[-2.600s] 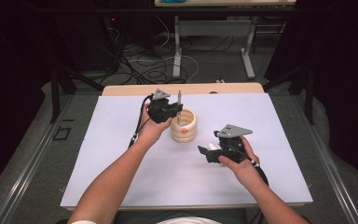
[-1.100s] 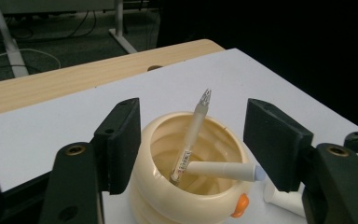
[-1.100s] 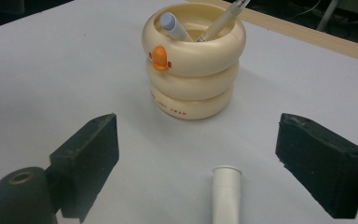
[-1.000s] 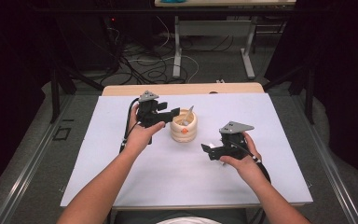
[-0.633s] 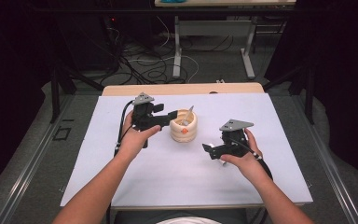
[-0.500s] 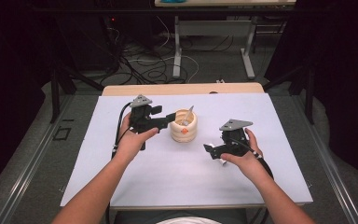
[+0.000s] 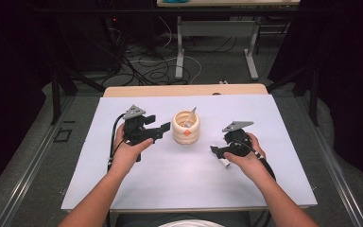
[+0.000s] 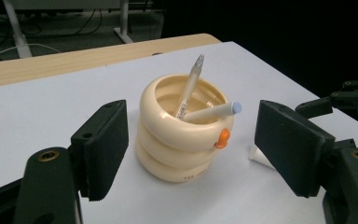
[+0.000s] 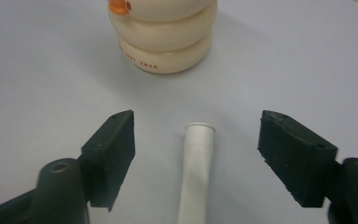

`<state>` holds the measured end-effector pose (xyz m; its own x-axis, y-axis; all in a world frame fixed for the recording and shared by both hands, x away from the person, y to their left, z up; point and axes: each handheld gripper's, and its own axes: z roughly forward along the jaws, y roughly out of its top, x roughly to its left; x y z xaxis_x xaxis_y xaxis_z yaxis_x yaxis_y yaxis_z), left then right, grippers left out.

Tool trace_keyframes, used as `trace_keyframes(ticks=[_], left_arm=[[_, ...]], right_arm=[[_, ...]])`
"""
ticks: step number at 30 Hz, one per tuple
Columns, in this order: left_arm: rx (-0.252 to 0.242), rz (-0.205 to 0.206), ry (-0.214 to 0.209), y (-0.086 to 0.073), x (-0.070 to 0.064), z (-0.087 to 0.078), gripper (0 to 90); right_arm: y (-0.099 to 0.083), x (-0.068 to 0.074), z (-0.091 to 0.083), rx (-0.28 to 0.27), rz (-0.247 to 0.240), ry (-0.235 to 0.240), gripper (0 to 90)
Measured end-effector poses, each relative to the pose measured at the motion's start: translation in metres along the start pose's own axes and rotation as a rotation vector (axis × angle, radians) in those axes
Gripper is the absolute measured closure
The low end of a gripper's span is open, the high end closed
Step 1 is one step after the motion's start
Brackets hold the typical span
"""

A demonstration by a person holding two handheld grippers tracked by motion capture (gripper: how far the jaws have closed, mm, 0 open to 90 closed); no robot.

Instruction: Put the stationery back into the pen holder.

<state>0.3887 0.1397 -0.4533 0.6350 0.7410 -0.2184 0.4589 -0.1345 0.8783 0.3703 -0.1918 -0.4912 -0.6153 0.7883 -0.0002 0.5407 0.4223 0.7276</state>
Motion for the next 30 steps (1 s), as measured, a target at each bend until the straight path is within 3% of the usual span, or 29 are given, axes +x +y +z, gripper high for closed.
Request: trace_keyframes(ticks=[5, 10, 12, 14, 16, 19, 22, 25, 30], left_arm=[[0.001, -0.015, -0.004, -0.010, 0.001, -0.001, 21.9], [-0.001, -0.023, 0.001, -0.019, 0.003, -0.004, 17.4], [0.000, -0.023, 0.003, -0.023, 0.004, -0.004, 17.3], [0.000, -0.024, 0.001, -0.027, 0.005, -0.005, 17.4], [-0.003, -0.027, 0.003, -0.030, 0.006, -0.005, 17.5], [-0.001, -0.043, 0.003, -0.035, 0.008, -0.004, 17.6], [0.012, -0.062, -0.002, -0.039, 0.011, -0.002, 17.7], [0.024, -0.064, 0.001, -0.042, 0.014, -0.002, 17.7], [0.033, -0.075, 0.014, -0.047, 0.018, -0.003, 17.8]], right_arm=[[-0.004, -0.001, 0.004, 0.042, -0.010, -0.014, 33.3], [-0.009, -0.002, 0.007, 0.026, 0.013, -0.013, 36.2], [-0.012, -0.004, 0.007, 0.032, 0.001, -0.005, 38.2], [-0.013, -0.004, 0.006, 0.064, -0.012, -0.029, 38.4], [-0.015, -0.005, 0.008, 0.057, -0.035, -0.056, 39.0], [-0.017, -0.004, 0.009, 0.051, -0.042, -0.047, 39.3], [-0.020, -0.003, 0.010, 0.079, -0.023, -0.058, 39.3], [-0.023, -0.002, 0.011, 0.099, -0.025, -0.077, 44.4], [-0.026, -0.002, 0.013, 0.108, -0.012, -0.048, 48.8]])
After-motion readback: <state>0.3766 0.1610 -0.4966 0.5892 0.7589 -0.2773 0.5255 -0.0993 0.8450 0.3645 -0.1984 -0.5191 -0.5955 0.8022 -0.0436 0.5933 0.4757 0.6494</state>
